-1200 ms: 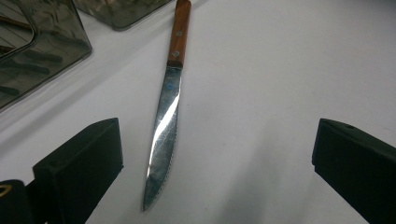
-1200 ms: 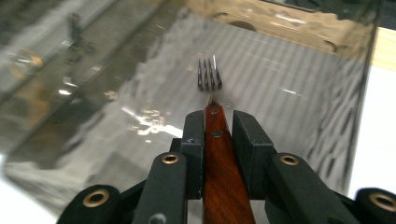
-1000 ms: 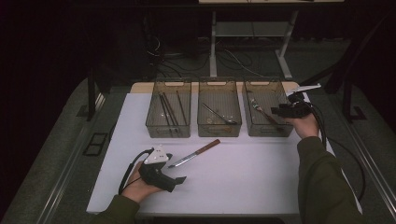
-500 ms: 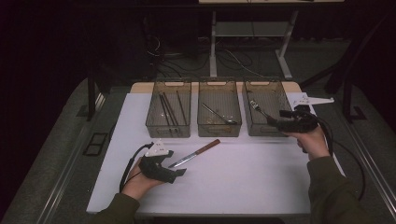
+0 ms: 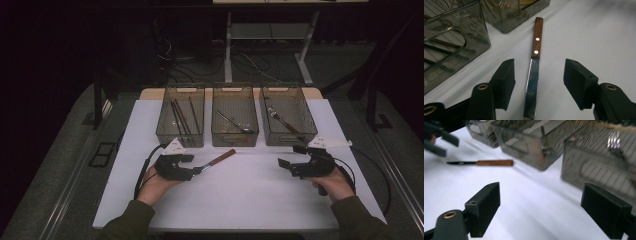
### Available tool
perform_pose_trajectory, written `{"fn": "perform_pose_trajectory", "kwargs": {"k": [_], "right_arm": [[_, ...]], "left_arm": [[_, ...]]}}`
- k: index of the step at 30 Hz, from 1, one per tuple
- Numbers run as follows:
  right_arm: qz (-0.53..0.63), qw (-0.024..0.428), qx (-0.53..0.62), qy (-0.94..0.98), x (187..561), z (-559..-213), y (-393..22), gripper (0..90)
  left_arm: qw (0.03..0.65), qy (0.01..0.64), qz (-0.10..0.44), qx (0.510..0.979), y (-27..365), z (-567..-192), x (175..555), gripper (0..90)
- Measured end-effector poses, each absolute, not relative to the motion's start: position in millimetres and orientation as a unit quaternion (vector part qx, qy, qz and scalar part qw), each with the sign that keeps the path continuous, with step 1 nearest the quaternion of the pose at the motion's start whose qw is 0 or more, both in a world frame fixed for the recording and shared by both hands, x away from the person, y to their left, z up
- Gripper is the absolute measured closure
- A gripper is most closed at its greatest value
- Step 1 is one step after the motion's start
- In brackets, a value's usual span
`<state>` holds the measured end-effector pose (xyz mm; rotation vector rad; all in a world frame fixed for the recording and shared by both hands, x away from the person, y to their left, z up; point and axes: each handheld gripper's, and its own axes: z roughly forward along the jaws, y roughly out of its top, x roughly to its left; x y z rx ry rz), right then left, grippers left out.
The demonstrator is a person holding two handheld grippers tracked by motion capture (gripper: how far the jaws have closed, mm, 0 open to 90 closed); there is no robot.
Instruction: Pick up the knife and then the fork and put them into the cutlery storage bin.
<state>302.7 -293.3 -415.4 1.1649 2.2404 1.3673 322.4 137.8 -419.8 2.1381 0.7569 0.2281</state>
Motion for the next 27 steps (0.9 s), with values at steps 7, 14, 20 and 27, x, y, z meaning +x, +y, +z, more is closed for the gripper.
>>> {"fn": "perform_pose_trajectory", "kwargs": {"k": [7, 14, 20, 27], "right_arm": [[0.454, 0.128, 0.401, 0.785, 276.2, -435.3, -285.8, 15.5], [0.447, 0.124, 0.391, 0.795, 262.8, -443.8, -280.6, 15.5], [0.445, 0.124, 0.396, 0.793, 266.1, -445.7, -279.6, 15.5], [0.445, 0.123, 0.390, 0.796, 265.6, -445.5, -279.0, 15.5]], "left_arm": [[0.400, 0.302, 0.099, 0.860, 122.4, -417.2, 336.4, 53.8], [0.379, 0.305, 0.091, 0.869, 105.8, -423.2, 350.0, 60.0], [0.367, 0.298, 0.082, 0.878, 92.5, -434.3, 356.6, 65.4], [0.359, 0.291, 0.077, 0.884, 89.1, -440.0, 357.1, 70.6]]}}
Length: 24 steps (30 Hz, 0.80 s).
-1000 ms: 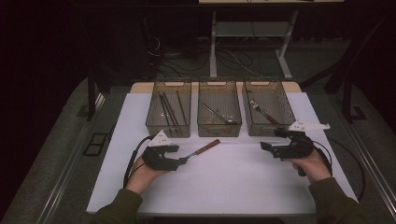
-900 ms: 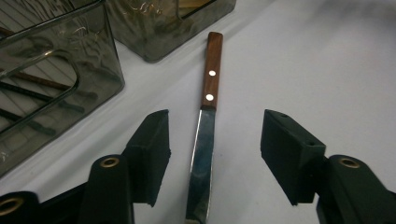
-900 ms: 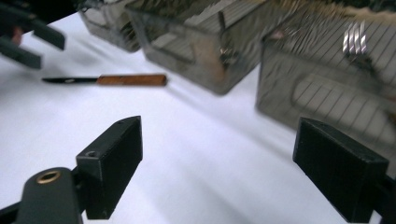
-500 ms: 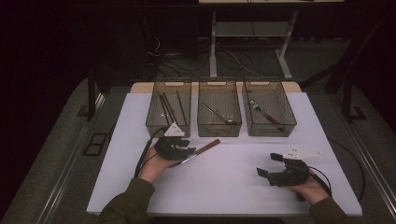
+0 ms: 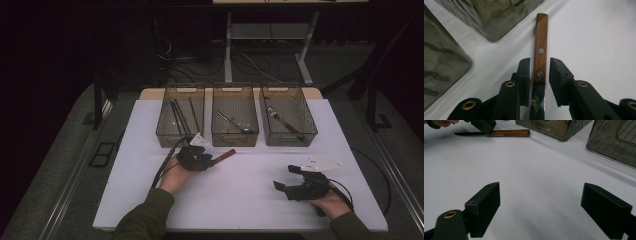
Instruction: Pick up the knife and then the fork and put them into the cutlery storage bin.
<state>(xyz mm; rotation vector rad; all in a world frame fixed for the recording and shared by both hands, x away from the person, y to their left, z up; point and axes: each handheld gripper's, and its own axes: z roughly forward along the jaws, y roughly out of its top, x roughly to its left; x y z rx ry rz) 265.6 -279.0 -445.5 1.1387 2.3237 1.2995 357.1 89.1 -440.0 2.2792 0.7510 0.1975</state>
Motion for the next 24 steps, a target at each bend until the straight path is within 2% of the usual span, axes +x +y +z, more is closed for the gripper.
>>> {"fn": "perform_pose_trajectory", "kwargs": {"k": [8, 17, 24], "right_arm": [[0.446, 0.119, 0.389, 0.797, 265.6, -445.2, -278.9, 15.5], [0.449, 0.120, 0.383, 0.798, 266.8, -444.5, -280.6, 15.5], [0.464, 0.112, 0.368, 0.798, 268.8, -441.9, -282.6, 15.6]], "left_arm": [[0.359, 0.286, 0.076, 0.885, 87.0, -446.6, 356.0, 73.5], [0.359, 0.252, 0.088, 0.894, 88.3, -447.7, 355.5, 76.7], [0.368, 0.244, 0.071, 0.894, 90.6, -446.7, 356.6, 77.0]]}}
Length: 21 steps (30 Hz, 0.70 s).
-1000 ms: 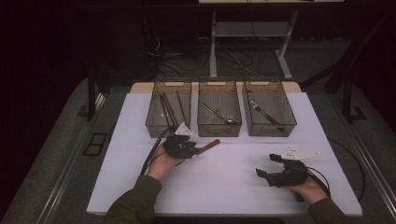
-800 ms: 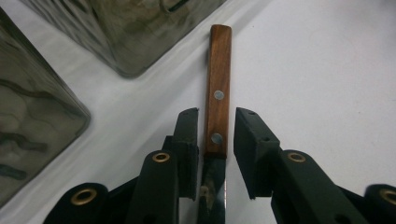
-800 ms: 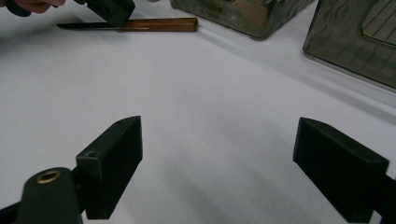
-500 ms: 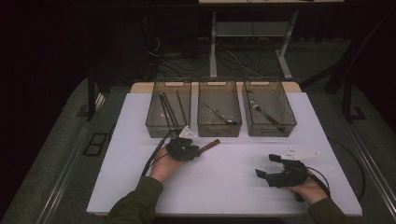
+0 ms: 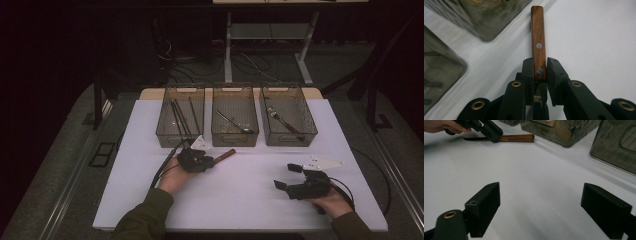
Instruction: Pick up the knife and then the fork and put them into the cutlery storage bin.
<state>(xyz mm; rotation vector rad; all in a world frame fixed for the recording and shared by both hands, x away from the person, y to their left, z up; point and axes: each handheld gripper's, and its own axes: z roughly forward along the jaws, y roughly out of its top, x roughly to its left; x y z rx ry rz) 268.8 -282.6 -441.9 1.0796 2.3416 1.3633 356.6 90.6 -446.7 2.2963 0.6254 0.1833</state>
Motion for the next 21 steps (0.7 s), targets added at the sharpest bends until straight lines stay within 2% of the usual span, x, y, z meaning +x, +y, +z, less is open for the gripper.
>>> {"fn": "perform_pose_trajectory", "kwargs": {"k": [9, 19, 21], "right_arm": [[0.452, 0.081, 0.326, 0.827, 267.7, -430.4, -277.0, 15.5], [0.441, 0.051, 0.245, 0.862, 271.8, -407.6, -260.6, 15.6], [0.428, 0.053, 0.235, 0.871, 274.7, -404.6, -254.4, 15.6]], "left_arm": [[0.391, 0.204, 0.034, 0.897, 88.6, -429.0, 346.1, 77.1], [0.379, 0.127, -0.012, 0.917, 70.5, -418.4, 319.6, 77.0], [0.374, 0.096, -0.011, 0.922, 65.6, -415.3, 316.5, 77.0]]}}
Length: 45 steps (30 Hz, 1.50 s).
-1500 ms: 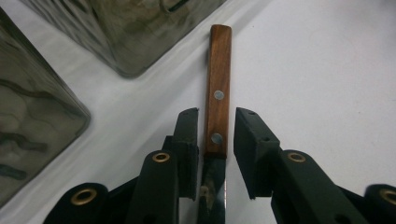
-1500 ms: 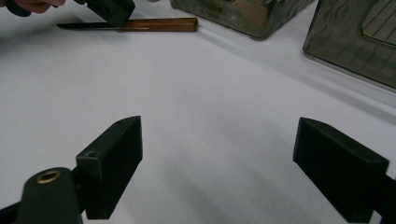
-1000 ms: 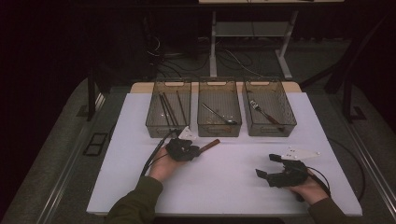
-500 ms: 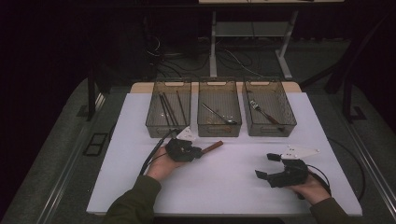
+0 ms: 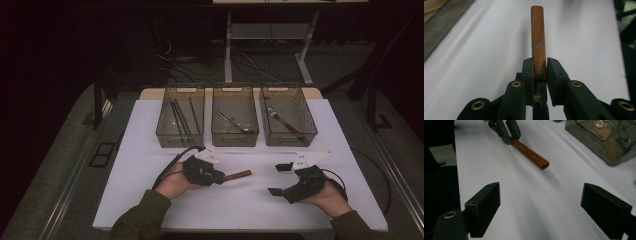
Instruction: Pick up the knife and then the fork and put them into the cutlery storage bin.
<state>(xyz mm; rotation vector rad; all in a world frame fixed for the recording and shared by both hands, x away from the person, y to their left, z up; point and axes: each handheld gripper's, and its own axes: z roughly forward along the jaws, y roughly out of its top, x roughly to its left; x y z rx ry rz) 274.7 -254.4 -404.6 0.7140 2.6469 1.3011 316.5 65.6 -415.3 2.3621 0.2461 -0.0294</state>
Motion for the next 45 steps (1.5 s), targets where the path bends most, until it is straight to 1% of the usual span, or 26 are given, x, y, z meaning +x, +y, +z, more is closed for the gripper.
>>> {"fn": "perform_pose_trajectory", "kwargs": {"k": [4, 9, 11, 13, 16, 18, 20, 25, 27, 31, 32, 34, 35, 38, 40, 43, 44, 45], "right_arm": [[0.413, 0.041, 0.203, 0.887, 278.0, -401.7, -237.5, 15.7], [0.380, 0.018, 0.156, 0.911, 284.2, -405.1, -212.6, 16.9], [0.368, 0.008, 0.131, 0.921, 286.4, -407.0, -205.5, 22.4], [0.361, -0.003, 0.113, 0.926, 286.9, -409.1, -195.7, 23.1], [0.351, -0.018, 0.097, 0.931, 287.3, -411.2, -185.3, 29.7], [0.339, -0.031, 0.088, 0.936, 287.8, -413.2, -178.6, 36.2], [0.331, -0.041, 0.076, 0.940, 288.2, -415.4, -172.4, 44.6], [0.318, -0.059, 0.054, 0.945, 287.2, -417.8, -162.0, 64.5], [0.311, -0.058, 0.038, 0.948, 287.7, -418.2, -160.5, 67.4], [0.312, -0.072, 0.039, 0.946, 284.1, -418.8, -157.9, 73.7], [0.310, -0.065, 0.016, 0.948, 286.7, -419.6, -158.3, 74.6], [0.310, -0.071, 0.031, 0.948, 283.2, -418.5, -157.2, 75.0], [0.308, -0.065, 0.013, 0.949, 285.1, -418.7, -158.0, 75.2], [0.311, -0.062, 0.013, 0.948, 284.8, -418.1, -158.7, 75.5], [0.314, -0.078, 0.038, 0.946, 280.9, -416.5, -158.9, 75.6], [0.316, -0.083, 0.044, 0.944, 281.3, -416.2, -160.7, 75.7], [0.317, -0.085, 0.049, 0.943, 281.2, -416.0, -161.7, 75.7], [0.317, -0.084, 0.051, 0.943, 281.8, -415.7, -163.3, 75.6]], "left_arm": [[0.376, 0.071, -0.026, 0.923, 54.2, -410.2, 305.2, 77.0], [0.372, 0.039, -0.032, 0.927, 43.4, -405.8, 295.2, 77.0], [0.368, 0.030, -0.035, 0.929, 40.8, -404.8, 292.7, 77.0], [0.367, 0.024, -0.036, 0.929, 37.8, -404.2, 289.6, 77.0], [0.363, 0.007, -0.031, 0.931, 35.2, -402.3, 288.4, 77.0], [0.365, 0.014, -0.039, 0.930, 33.8, -401.7, 285.0, 77.0], [0.361, -0.002, -0.032, 0.932, 32.7, -400.6, 285.6, 77.0], [0.351, -0.010, -0.035, 0.936, 29.8, -401.8, 282.7, 77.0], [0.350, -0.013, -0.037, 0.936, 28.9, -401.4, 281.8, 77.0], [0.343, -0.020, -0.034, 0.939, 27.3, -400.3, 280.5, 77.0], [0.346, -0.019, -0.036, 0.938, 27.0, -400.5, 279.8, 77.0], [0.345, -0.020, -0.035, 0.938, 26.9, -400.2, 279.4, 77.0], [0.346, -0.020, -0.035, 0.937, 26.8, -400.2, 279.4, 76.9], [0.349, -0.024, -0.036, 0.936, 27.1, -399.8, 279.3, 76.8], [0.352, -0.026, -0.037, 0.935, 27.3, -399.5, 279.2, 76.7], [0.358, -0.030, -0.033, 0.933, 27.3, -399.2, 279.3, 76.1], [0.361, -0.027, -0.022, 0.932, 28.0, -398.7, 279.3, 74.3], [0.364, -0.022, -0.015, 0.931, 29.0, -398.0, 279.9, 66.8]]}}
